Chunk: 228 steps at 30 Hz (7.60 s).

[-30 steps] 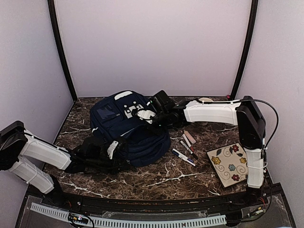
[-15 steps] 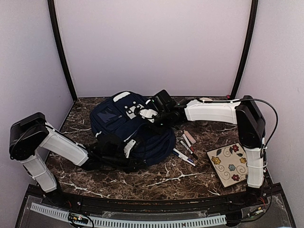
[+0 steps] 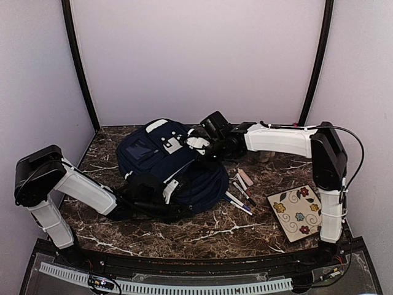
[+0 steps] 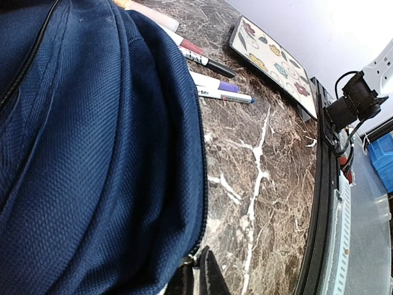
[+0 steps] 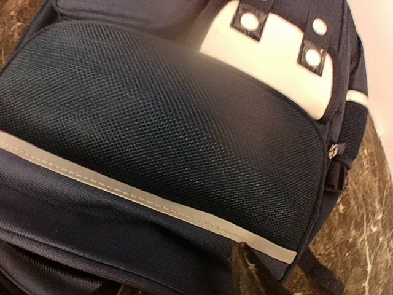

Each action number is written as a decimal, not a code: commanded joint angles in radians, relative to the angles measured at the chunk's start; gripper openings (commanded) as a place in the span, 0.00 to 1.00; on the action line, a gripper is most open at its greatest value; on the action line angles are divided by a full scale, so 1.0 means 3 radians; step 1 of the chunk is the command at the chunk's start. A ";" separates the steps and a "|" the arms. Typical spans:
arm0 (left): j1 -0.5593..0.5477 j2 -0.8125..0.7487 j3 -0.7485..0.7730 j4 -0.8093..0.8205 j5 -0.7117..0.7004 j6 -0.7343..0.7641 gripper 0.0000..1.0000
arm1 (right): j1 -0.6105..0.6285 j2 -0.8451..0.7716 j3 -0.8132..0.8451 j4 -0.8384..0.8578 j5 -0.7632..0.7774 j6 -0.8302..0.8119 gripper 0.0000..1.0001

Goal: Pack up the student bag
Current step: Zip the largest pocket of the bag in the student bag, then pick up the student bag from the center of the board, then grab the largest pocket of the student bag, then zip the student bag into the largest pocket of the bag, then hold the student bag at the center of the board.

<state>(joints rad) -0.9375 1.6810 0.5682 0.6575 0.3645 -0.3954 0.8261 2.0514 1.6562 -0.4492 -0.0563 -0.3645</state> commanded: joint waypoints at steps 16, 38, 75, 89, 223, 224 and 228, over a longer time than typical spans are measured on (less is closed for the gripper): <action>-0.0096 0.0201 0.0348 0.0206 0.0300 0.0028 0.00 | -0.0168 -0.0628 -0.1262 0.0010 -0.0873 0.0526 0.40; -0.0097 -0.0918 0.0365 -0.1650 -0.0407 0.0741 0.44 | -0.0304 -0.0608 -0.0930 -0.0016 -0.0704 0.0482 0.41; -0.0047 0.0159 0.1232 -0.1989 -0.1019 0.2723 0.13 | -0.0285 -0.1252 -0.1839 0.0247 -0.1531 0.0537 0.41; 0.0238 0.0119 0.0834 -0.0460 -0.0109 0.1511 0.00 | -0.0096 -0.1030 -0.1727 0.0355 -0.1297 0.0685 0.33; -0.0065 0.0181 0.0706 -0.0142 -0.0768 0.1355 0.00 | -0.0861 -0.0506 -0.0695 -0.1340 -0.0685 -0.0029 0.00; -0.0069 0.0124 0.0663 -0.0165 -0.0762 0.1346 0.00 | -0.0912 -0.0449 -0.0657 -0.1341 -0.0651 -0.0028 0.00; -0.0112 -0.0084 0.0504 -0.0316 -0.0715 0.1302 0.00 | -0.1046 -0.0271 -0.0503 -0.1326 -0.0592 -0.0007 0.00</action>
<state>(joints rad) -0.9527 1.7649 0.7815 0.6556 0.1169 0.0113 0.5980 1.9240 1.4631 -0.8066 -0.3820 -0.3790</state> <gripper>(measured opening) 0.044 0.025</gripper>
